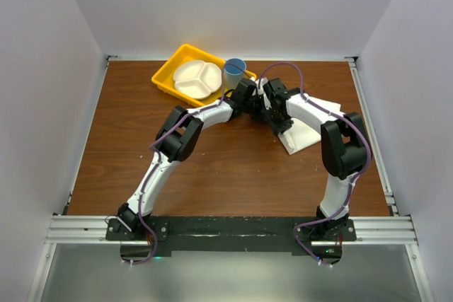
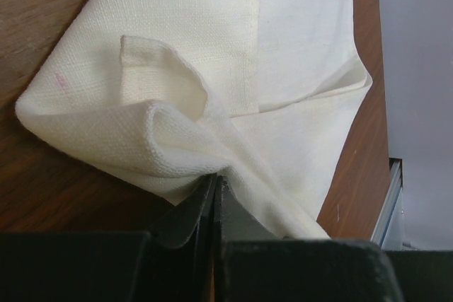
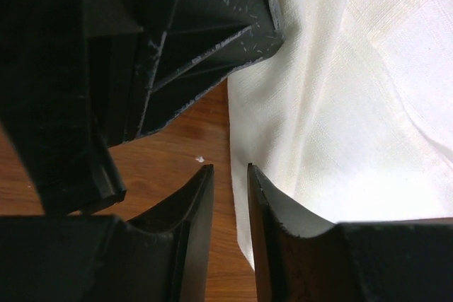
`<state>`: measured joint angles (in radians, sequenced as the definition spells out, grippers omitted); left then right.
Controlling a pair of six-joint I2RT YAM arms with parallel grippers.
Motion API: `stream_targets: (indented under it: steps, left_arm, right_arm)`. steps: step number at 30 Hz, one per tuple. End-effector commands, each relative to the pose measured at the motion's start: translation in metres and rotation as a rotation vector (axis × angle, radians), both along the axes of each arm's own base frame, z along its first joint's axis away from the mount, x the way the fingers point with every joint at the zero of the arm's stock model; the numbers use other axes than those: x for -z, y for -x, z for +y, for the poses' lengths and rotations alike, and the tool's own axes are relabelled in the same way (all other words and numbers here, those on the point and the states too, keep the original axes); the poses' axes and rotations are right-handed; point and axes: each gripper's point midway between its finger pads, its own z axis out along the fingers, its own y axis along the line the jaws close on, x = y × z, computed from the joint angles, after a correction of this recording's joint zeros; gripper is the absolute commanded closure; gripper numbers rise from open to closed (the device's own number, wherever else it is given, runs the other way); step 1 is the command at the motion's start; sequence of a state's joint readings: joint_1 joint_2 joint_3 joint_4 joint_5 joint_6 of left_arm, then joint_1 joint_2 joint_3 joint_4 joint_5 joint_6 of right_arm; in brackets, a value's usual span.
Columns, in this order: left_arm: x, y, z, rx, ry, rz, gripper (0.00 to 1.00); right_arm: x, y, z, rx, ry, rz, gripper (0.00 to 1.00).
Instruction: Fold the napkin, place the utensils inside, and roll it up
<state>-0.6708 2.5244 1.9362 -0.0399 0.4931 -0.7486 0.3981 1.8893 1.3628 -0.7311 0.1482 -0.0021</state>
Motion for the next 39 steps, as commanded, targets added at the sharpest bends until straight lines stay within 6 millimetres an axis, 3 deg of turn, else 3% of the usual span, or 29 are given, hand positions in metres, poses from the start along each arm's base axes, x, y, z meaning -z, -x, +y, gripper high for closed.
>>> stream_targets:
  steps: [1,11,20,26,29,33,39]
  left_arm:
    - [0.071,0.025,0.034,-0.026,-0.206,0.142,0.95]
    - [0.071,0.023,0.033,-0.026,-0.202,0.142,0.95]
    - [0.067,0.022,0.035,-0.025,-0.191,0.147,0.95]
    - [0.047,0.013,0.033,-0.028,-0.138,0.128,0.93]
    - [0.030,0.007,0.030,-0.027,-0.092,0.115,0.91]
    - [0.011,0.001,0.027,-0.016,-0.053,0.099,0.90]
    - [-0.012,-0.006,0.027,-0.006,-0.023,0.058,0.87]
  right_arm:
    - [-0.001,-0.007,-0.010,-0.001,0.043,-0.038,0.68]
    - [0.018,0.000,-0.018,0.005,0.082,-0.006,0.60]
    - [0.054,0.015,-0.010,-0.004,0.035,0.093,0.54]
    - [0.071,0.023,-0.005,-0.001,-0.018,0.156,0.52]
    - [0.079,0.027,-0.004,0.003,-0.026,0.183,0.58]
    - [0.080,0.028,-0.009,0.013,-0.007,0.190,0.81]
    - [0.079,0.035,-0.005,0.058,-0.097,0.224,0.99]
